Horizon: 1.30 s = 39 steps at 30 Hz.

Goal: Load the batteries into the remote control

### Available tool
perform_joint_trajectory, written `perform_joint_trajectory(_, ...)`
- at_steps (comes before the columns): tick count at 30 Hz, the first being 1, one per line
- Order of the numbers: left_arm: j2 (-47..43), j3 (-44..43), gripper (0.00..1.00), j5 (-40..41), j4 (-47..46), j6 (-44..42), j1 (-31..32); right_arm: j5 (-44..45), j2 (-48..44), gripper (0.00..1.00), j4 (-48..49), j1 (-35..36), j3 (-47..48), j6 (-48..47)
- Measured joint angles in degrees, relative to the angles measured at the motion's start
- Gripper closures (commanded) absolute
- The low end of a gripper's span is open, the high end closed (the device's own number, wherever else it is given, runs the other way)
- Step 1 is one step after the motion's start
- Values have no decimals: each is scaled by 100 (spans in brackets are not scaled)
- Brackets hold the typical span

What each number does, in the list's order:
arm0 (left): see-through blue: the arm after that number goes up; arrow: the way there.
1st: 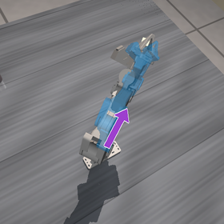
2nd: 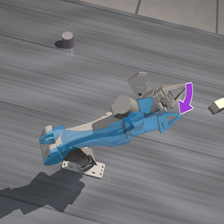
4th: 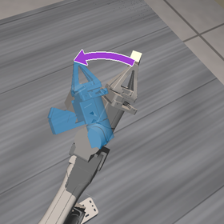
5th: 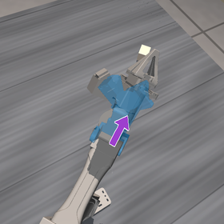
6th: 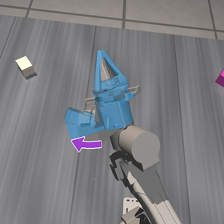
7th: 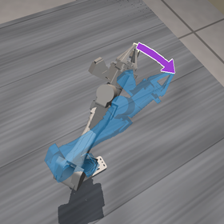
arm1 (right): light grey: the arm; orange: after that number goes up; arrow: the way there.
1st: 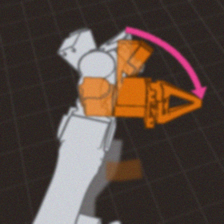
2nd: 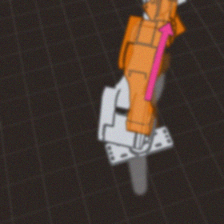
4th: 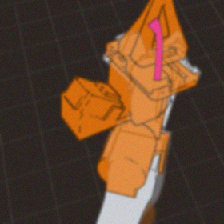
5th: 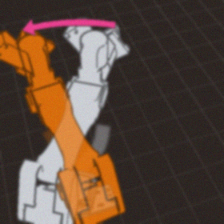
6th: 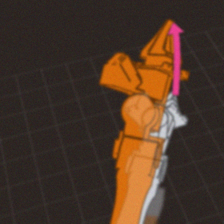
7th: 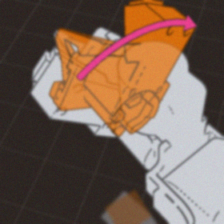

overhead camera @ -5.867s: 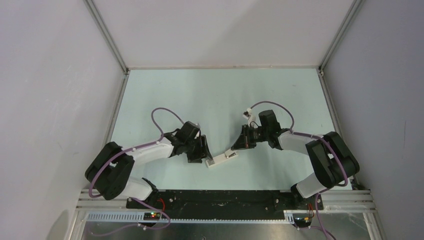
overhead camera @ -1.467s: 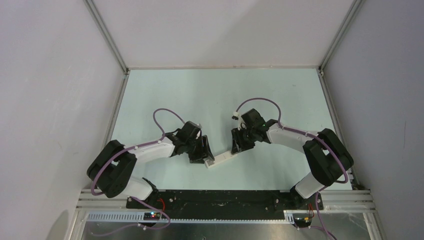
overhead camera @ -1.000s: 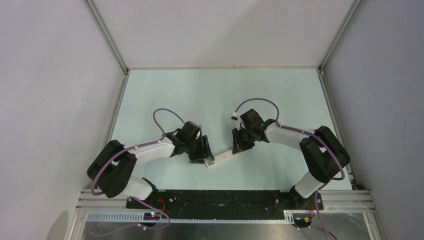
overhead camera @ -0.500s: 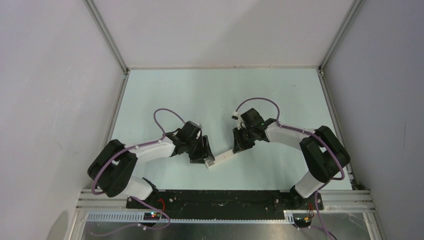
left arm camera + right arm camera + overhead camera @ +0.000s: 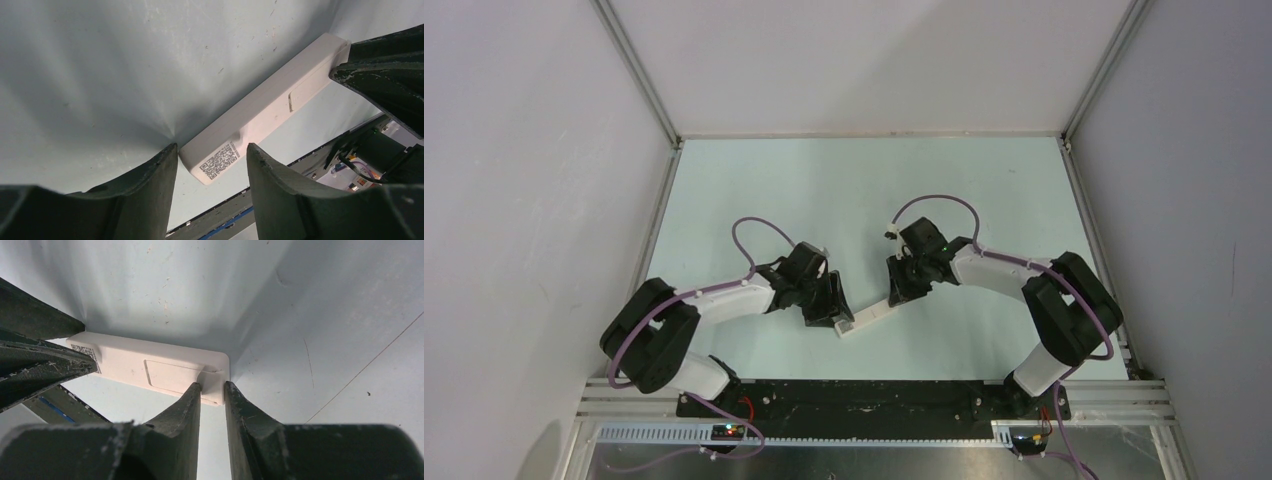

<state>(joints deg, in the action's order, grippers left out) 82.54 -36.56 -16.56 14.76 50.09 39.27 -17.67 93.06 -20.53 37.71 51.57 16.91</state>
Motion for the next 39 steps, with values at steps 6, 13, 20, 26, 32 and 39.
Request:
perform_joint_trajectory(6,9,0,42,-11,-4,4,0,286,-11,72,-70,144,52,170)
perform_joint_trajectory(13,20,0,42,-17,-11,37,2,595,-48,72,-114,289,72,365)
perform_joint_trajectory(20,-37,26,39,39,-15,146,24,787,-59,72,-162,350,94,535)
perform_joint_trajectory(26,-240,168,40,175,63,304,46,892,-74,73,-166,396,94,632)
perform_joint_trajectory(32,-337,197,46,380,205,503,229,973,-103,73,-140,424,66,750)
perform_joint_trajectory(39,-339,197,53,487,354,715,400,1025,-184,73,4,437,-61,857)
